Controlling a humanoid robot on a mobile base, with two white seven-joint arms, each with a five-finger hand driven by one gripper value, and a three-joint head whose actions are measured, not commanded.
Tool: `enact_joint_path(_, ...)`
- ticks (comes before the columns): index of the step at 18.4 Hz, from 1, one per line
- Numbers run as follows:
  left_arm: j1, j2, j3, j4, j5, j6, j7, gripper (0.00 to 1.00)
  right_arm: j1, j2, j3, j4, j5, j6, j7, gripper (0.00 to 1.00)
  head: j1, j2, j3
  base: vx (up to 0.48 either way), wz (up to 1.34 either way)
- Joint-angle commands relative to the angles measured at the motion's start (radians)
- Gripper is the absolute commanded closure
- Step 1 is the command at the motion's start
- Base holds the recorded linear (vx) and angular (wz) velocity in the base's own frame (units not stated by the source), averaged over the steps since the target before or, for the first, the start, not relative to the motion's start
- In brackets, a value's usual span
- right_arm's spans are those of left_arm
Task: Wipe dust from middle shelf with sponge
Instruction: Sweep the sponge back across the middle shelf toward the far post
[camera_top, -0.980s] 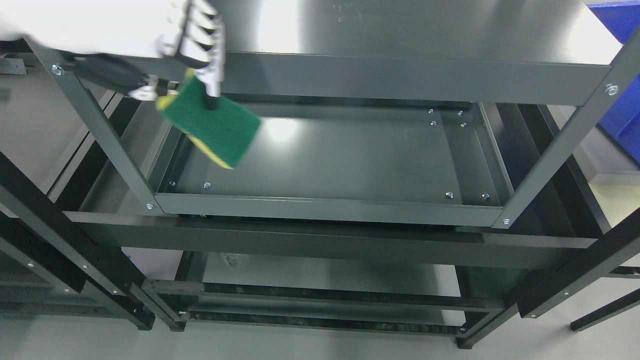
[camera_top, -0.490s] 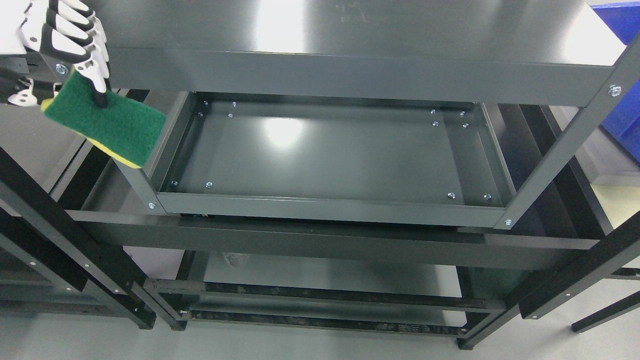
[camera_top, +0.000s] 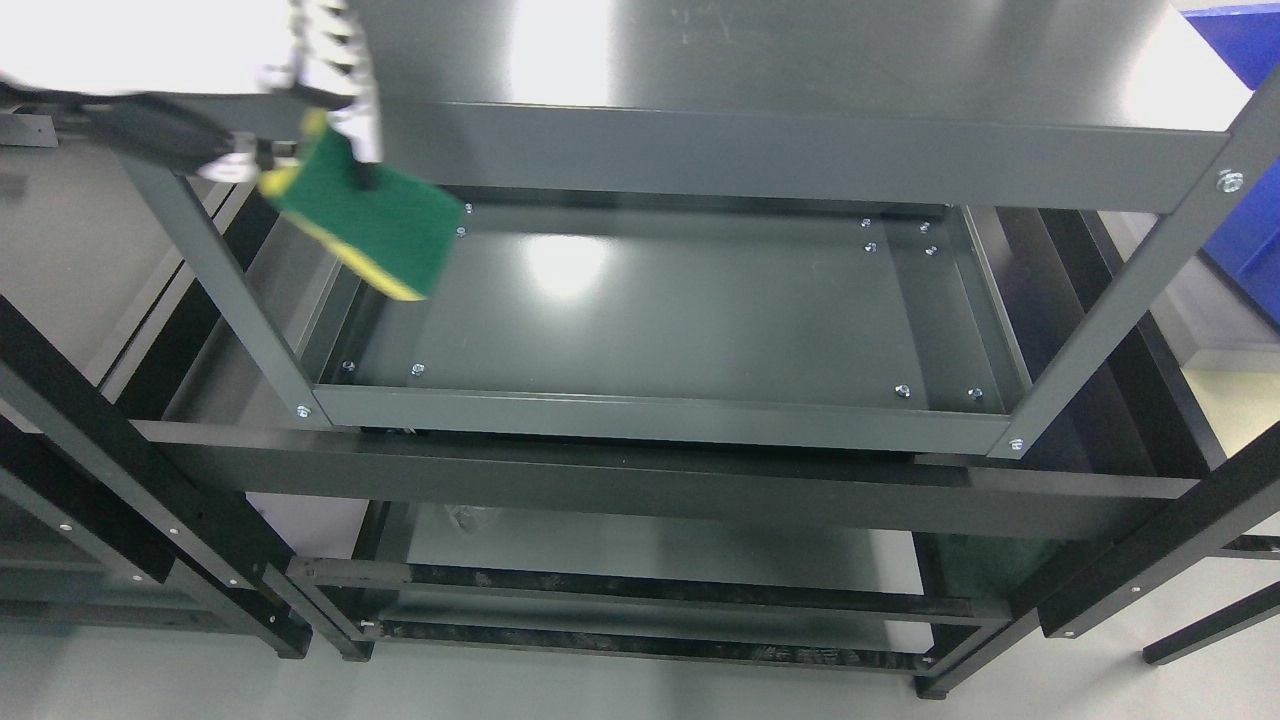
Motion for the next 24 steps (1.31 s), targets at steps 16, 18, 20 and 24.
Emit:
enact_joint_path(16, -0.216, -0.757, -0.377, 0.435, -0.266, 0.139, 0.313, 1.00, 0.000, -0.017, 0.000, -0.017, 0.000, 0.000, 0.000, 0.00, 0.0000, 0.000, 0.000, 0.000, 0.00)
enact_joint_path(18, -0.216, -0.757, -0.446, 0.435, -0.252, 0.163, 0.360, 0.99, 0.000, -0.017, 0.000, -0.017, 0.000, 0.000, 0.000, 0.00, 0.0000, 0.000, 0.000, 0.000, 0.00)
enact_joint_path(20, -0.215, -0.757, -0.499, 0.435, -0.229, 0.190, 0.402, 0.99, 0.000, -0.017, 0.000, -0.017, 0.000, 0.000, 0.000, 0.00, 0.0000, 0.000, 0.000, 0.000, 0.00)
enact_joint_path(24, -0.207, -0.757, -0.510, 0.431, -0.121, 0.193, 0.454, 1.00, 0.000, -0.017, 0.000, -0.017, 0.000, 0.000, 0.000, 0.00, 0.0000, 0.000, 0.000, 0.000, 0.00)
